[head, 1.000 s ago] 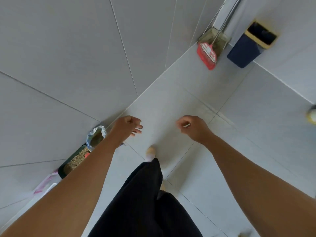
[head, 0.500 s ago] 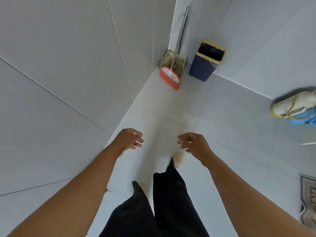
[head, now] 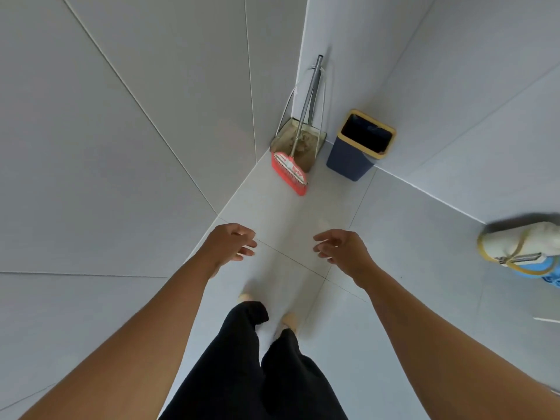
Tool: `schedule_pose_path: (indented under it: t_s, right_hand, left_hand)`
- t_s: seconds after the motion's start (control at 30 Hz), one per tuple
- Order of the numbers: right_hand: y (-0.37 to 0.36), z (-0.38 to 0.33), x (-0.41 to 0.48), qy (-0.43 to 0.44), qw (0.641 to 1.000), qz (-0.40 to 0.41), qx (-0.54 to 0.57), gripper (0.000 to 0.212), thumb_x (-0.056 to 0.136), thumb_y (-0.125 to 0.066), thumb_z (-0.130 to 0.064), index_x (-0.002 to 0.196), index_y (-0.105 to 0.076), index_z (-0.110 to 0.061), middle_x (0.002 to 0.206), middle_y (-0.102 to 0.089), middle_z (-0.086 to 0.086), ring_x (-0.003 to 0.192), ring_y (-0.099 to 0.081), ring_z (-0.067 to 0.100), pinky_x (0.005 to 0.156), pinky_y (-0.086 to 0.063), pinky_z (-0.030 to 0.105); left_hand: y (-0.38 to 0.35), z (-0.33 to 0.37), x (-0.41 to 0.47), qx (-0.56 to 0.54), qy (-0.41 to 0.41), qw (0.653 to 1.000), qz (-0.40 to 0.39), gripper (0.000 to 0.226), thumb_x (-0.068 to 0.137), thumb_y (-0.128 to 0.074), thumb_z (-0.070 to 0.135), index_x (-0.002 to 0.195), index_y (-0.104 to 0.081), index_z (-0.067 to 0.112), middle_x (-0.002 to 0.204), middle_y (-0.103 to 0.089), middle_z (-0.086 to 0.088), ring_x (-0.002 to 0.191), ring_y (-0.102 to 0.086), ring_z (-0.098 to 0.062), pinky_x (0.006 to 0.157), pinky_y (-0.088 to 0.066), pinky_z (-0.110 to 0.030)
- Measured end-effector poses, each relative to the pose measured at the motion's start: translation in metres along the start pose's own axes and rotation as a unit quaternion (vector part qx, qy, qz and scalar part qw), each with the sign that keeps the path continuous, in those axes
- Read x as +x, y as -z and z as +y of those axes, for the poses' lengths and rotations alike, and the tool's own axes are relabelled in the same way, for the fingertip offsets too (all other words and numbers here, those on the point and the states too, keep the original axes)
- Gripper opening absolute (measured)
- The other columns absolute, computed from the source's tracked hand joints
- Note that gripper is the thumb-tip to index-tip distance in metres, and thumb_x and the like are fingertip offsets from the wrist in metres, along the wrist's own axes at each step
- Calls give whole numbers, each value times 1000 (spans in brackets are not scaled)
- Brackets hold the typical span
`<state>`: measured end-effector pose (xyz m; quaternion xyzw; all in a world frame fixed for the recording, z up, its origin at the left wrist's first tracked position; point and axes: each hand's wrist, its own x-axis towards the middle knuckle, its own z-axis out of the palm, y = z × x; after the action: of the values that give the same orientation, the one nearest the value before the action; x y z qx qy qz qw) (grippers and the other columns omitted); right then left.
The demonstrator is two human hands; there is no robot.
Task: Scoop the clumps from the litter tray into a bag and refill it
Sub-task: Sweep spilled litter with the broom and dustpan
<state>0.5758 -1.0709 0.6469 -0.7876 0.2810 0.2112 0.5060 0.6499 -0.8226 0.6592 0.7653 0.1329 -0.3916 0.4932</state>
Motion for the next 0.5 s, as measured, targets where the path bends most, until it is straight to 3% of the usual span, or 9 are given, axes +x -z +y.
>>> schedule_pose_path:
  t_s: [0.2,0.33,0.5]
  right_hand:
    - [34,-49,78,17,998,65,1,17,90,-62,-8,97,-72,-19,85,-74,-2,81,-68,9,79,-57,27]
    - [58,-78,118,13,997,75,0,13,92,-62,-12,97,-71,-19,87,-74,-2,81,-69,8,80,-57,26]
    - [91,-106,158,12,995,93,45,14,91,-61,-9,97,-72,-15,84,-74,1,77,-69,11,73,-55,23]
  left_hand:
    - [26,59,67,36,2,999,28,27,81,-69,1,107,-67,9,97,-71,-11,85,-68,-19,73,-51,-24]
    - [34,114,115,26,-19,998,47,20,85,-68,14,104,-67,8,81,-68,-10,68,-62,-16,62,-49,-21]
    - [32,179,164,40,-37,997,45,22,92,-58,17,107,-65,4,79,-67,-8,68,-61,-17,65,-50,-24]
